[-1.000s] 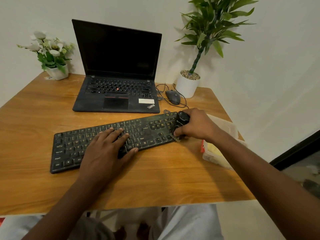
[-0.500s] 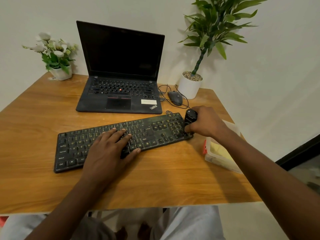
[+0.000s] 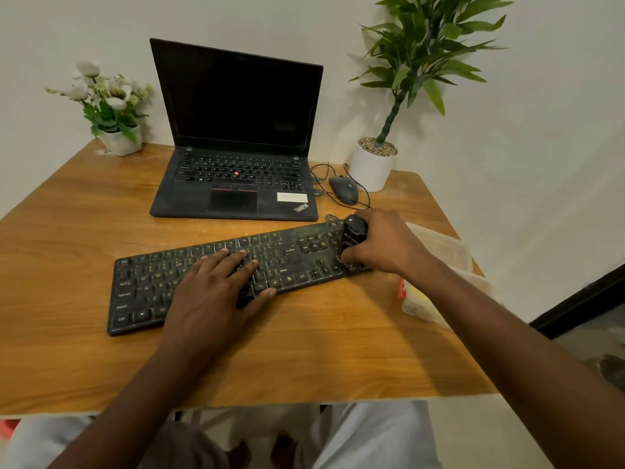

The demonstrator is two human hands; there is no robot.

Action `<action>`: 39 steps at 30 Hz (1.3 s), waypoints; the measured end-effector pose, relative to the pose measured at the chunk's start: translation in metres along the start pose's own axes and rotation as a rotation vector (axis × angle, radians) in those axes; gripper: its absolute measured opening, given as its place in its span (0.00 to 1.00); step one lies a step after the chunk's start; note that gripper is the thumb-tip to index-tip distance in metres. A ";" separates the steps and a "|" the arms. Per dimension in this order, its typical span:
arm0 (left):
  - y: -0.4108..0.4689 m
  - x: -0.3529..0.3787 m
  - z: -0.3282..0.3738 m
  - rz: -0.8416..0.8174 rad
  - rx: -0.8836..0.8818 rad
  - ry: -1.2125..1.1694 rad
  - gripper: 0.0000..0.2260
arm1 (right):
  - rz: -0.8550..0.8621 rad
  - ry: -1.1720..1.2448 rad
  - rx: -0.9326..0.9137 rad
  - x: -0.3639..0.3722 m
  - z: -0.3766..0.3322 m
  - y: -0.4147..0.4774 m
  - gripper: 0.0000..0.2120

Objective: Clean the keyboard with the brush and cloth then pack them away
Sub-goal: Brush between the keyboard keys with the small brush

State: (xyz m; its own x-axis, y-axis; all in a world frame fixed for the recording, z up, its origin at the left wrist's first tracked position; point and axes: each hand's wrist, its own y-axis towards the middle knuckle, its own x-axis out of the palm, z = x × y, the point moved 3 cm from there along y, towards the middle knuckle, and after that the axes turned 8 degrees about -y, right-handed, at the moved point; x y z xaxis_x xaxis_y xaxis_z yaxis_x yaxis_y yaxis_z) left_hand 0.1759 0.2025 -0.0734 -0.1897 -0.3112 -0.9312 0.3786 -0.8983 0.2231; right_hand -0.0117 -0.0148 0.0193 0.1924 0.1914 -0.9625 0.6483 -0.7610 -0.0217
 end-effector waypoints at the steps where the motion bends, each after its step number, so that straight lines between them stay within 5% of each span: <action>1: 0.001 0.000 0.000 -0.004 -0.003 0.004 0.34 | -0.033 0.001 -0.006 0.001 -0.001 -0.002 0.19; 8: 0.001 0.001 0.000 -0.009 -0.005 0.010 0.35 | -0.134 -0.069 0.019 0.000 -0.003 -0.001 0.19; 17: 0.000 -0.001 0.000 -0.009 -0.006 -0.008 0.35 | 0.170 0.092 -0.029 0.009 -0.012 0.016 0.19; 26: 0.001 0.001 -0.001 -0.008 -0.005 -0.007 0.35 | -0.122 -0.001 0.049 -0.008 0.019 0.013 0.20; 39: 0.001 0.001 -0.001 -0.008 -0.015 -0.004 0.35 | 0.137 0.003 0.122 -0.003 0.020 0.034 0.20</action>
State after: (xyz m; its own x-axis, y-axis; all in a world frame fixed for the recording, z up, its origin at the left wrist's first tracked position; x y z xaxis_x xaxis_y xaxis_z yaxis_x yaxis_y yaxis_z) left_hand 0.1774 0.2013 -0.0745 -0.1960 -0.3057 -0.9318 0.3907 -0.8958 0.2117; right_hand -0.0052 -0.0536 0.0161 0.2748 0.0827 -0.9579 0.5221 -0.8494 0.0765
